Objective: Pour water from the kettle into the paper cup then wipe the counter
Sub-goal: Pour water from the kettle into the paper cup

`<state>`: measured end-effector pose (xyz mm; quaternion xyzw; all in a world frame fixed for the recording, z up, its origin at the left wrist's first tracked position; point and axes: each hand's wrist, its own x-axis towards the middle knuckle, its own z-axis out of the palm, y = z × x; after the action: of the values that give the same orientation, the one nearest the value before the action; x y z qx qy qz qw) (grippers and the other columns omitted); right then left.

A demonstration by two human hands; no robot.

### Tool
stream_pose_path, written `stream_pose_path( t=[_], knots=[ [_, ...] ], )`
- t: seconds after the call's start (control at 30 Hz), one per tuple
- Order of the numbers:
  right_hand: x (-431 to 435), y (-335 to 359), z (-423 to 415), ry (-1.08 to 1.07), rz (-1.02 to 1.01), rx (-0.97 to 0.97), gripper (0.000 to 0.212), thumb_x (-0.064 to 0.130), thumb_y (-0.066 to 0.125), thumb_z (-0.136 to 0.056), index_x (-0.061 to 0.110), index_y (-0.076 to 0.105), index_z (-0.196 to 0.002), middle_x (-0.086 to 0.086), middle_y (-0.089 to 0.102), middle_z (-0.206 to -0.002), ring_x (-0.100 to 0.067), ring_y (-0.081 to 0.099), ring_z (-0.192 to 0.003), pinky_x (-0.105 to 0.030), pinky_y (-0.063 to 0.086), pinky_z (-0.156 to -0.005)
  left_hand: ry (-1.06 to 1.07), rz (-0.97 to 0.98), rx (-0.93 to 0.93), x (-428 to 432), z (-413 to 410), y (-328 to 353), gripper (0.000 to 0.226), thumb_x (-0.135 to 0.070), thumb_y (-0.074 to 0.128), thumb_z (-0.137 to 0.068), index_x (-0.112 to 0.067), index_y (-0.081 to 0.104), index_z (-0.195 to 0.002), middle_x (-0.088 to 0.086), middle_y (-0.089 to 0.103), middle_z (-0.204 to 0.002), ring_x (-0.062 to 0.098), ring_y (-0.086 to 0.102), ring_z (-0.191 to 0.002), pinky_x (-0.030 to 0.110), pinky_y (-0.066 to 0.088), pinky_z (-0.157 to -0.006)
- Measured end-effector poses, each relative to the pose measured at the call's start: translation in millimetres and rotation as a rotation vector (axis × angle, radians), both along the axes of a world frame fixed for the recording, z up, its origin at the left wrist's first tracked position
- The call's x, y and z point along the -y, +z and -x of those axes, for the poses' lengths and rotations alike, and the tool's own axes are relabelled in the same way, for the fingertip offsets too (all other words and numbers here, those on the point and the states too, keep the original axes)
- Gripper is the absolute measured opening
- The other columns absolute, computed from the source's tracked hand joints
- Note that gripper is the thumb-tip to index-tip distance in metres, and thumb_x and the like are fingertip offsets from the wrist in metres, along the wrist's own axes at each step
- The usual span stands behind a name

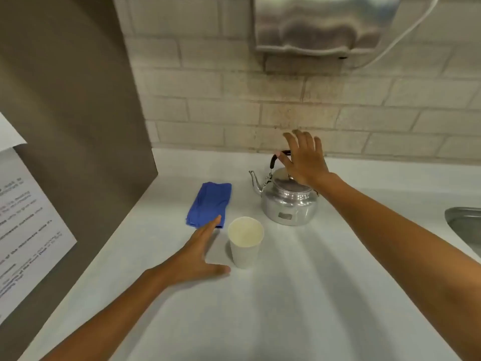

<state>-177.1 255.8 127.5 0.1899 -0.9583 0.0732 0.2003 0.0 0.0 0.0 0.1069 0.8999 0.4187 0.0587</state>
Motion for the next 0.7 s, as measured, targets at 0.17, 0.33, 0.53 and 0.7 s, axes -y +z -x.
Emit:
stream_pose_path(
  t=[0.17, 0.33, 0.53, 0.7],
  knots=[
    [-12.9, 6.8, 17.7, -0.096, 0.042, 0.068, 0.053, 0.042, 0.031, -0.096, 0.008, 0.031, -0.137, -0.02, 0.037, -0.143, -0.037, 0.034, -0.129, -0.051, 0.027, -0.106, -0.054, -0.176, 0.065, -27.8, 9.1, -9.7, 0.113, -0.056, 0.081, -0.055, -0.051, 0.004, -0.138, -0.025, 0.018, -0.149, -0.005, 0.019, -0.135, 0.03, 0.025, -0.112],
    [-14.4, 11.6, 29.3, -0.159, 0.172, 0.23, 0.057, 0.052, 0.026, -0.094, 0.009, 0.045, -0.128, -0.019, 0.052, -0.131, -0.036, 0.044, -0.12, -0.047, 0.036, -0.097, -0.017, -0.342, 0.059, -45.4, 21.5, -10.9, 0.1, -0.046, 0.085, -0.052, -0.06, 0.018, -0.125, -0.032, 0.035, -0.131, -0.017, 0.036, -0.118, 0.001, 0.037, -0.086],
    [-4.8, 4.4, 40.0, -0.199, 0.249, 0.287, 0.07, 0.062, 0.028, -0.089, 0.001, 0.062, -0.084, -0.014, 0.068, -0.085, -0.032, 0.059, -0.081, -0.035, 0.04, -0.066, 0.037, -0.396, 0.03, -55.4, 29.8, -11.8, 0.082, -0.04, 0.085, -0.055, -0.06, 0.032, -0.114, -0.03, 0.045, -0.118, -0.017, 0.044, -0.108, -0.001, 0.041, -0.077],
    [-1.8, 3.9, 43.3, -0.24, 0.276, 0.233, 0.074, 0.064, 0.034, -0.085, 0.001, 0.07, -0.07, -0.012, 0.072, -0.076, -0.027, 0.061, -0.069, -0.033, 0.042, -0.064, 0.051, -0.398, 0.021, -58.2, 33.7, -14.6, 0.077, -0.032, 0.083, -0.059, -0.05, 0.034, -0.115, -0.025, 0.044, -0.119, -0.013, 0.043, -0.109, 0.0, 0.042, -0.079]
  ],
)
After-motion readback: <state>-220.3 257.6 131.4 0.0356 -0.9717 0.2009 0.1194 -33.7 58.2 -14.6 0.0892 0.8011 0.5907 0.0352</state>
